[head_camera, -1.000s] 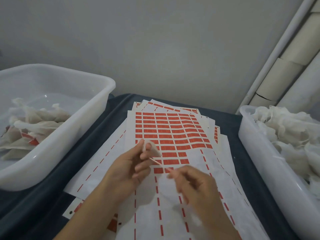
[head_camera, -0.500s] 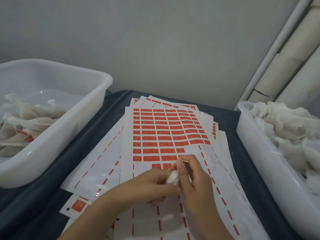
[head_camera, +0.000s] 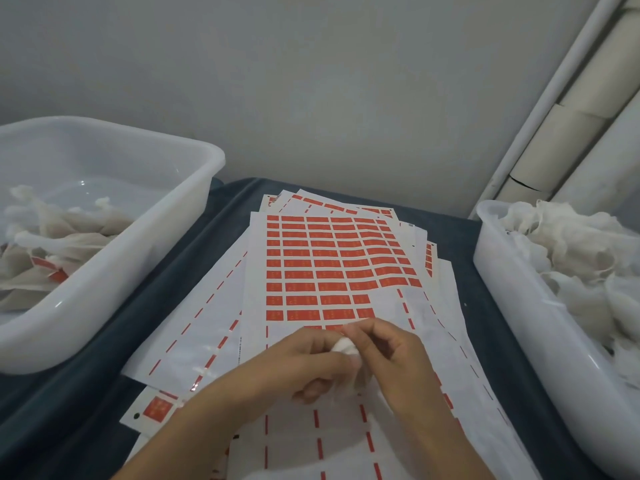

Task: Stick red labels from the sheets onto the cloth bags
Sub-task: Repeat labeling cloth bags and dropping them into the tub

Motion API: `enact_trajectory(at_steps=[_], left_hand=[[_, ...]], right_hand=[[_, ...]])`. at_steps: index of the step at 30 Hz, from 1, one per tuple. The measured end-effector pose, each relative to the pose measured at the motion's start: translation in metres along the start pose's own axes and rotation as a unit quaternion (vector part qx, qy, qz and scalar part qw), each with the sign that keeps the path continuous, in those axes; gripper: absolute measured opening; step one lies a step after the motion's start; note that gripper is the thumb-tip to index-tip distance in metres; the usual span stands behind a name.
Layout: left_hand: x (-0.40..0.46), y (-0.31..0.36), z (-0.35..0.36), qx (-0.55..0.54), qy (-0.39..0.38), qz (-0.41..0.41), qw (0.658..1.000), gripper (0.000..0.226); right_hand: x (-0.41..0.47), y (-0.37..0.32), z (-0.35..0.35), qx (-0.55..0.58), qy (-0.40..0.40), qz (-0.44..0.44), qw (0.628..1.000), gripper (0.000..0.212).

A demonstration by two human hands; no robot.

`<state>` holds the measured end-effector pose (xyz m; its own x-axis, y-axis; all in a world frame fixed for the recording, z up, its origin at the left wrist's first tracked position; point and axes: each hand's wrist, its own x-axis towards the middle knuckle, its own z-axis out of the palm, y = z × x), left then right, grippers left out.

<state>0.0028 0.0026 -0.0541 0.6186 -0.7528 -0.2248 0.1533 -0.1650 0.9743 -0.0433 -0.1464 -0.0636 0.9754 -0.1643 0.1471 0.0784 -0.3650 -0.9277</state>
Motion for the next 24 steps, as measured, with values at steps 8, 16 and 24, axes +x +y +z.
enact_trajectory(at_steps=[8, 16, 24], left_hand=[[0.001, 0.005, -0.008, -0.107, -0.002, 0.012, 0.994, 0.012], [0.003, 0.003, -0.006, 0.000, 0.107, 0.092, 0.990, 0.028], [0.003, 0.003, -0.005, -0.036, 0.144, 0.158, 0.976, 0.021]], right_hand=[[0.001, -0.005, -0.011, -0.020, -0.064, -0.074, 0.995, 0.025], [0.002, -0.008, -0.017, -0.029, -0.048, -0.019, 0.998, 0.019], [-0.006, -0.014, -0.003, 0.350, -0.147, 0.245, 0.892, 0.024]])
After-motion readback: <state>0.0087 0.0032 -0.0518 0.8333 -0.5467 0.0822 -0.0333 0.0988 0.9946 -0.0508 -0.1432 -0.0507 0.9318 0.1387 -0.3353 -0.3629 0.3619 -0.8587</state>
